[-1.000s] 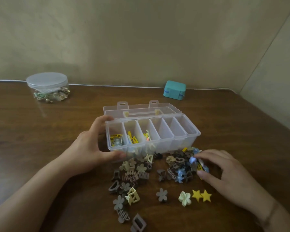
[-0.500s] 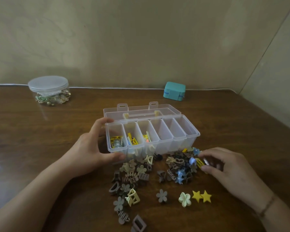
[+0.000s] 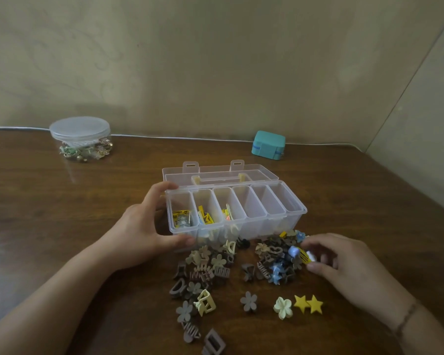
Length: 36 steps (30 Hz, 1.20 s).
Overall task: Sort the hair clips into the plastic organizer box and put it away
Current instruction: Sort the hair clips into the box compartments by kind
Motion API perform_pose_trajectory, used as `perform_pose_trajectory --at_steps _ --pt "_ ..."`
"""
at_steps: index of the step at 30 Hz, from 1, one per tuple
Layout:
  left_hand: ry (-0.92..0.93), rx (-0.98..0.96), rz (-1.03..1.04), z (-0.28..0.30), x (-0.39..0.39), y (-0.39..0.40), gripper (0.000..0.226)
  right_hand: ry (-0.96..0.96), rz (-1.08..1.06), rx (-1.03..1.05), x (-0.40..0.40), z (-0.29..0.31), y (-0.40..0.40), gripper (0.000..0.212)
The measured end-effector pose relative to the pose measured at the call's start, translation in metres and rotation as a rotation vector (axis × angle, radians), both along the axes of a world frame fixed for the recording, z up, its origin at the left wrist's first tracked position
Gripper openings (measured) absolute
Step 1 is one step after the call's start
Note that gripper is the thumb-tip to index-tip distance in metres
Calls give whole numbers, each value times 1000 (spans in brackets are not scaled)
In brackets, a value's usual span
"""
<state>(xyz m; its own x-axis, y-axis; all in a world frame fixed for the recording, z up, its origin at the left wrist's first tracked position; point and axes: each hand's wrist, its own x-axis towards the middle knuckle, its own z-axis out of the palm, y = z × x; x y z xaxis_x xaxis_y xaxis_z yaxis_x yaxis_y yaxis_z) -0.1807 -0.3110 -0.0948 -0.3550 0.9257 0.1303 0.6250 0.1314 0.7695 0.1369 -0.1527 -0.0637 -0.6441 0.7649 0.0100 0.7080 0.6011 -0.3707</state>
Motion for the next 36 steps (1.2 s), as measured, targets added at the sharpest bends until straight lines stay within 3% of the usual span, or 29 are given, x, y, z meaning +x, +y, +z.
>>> perform_pose_trajectory --at_steps 6,11,17,21,25,30,36 --pt "3 -8 -9 1 -1 -1 104 156 -41 -107 2 27 6 37" --pt "3 -10 -8 0 -2 -1 103 410 186 -12 -69 63 -5 26" --pt "14 -8 -13 -2 -1 -2 102 274 298 44 -140 38 -17 16" --pt "37 0 4 1 -2 -1 103 474 160 183 -99 56 17 8" --pt "28 2 -10 0 0 -1 102 296 -9 158 -36 46 57 25" --pt "8 -6 -8 1 0 -1 104 -176 108 -38 -11 9 63 42" --pt "4 -13 -5 2 1 -1 106 -79 120 18 -20 -8 61 36"
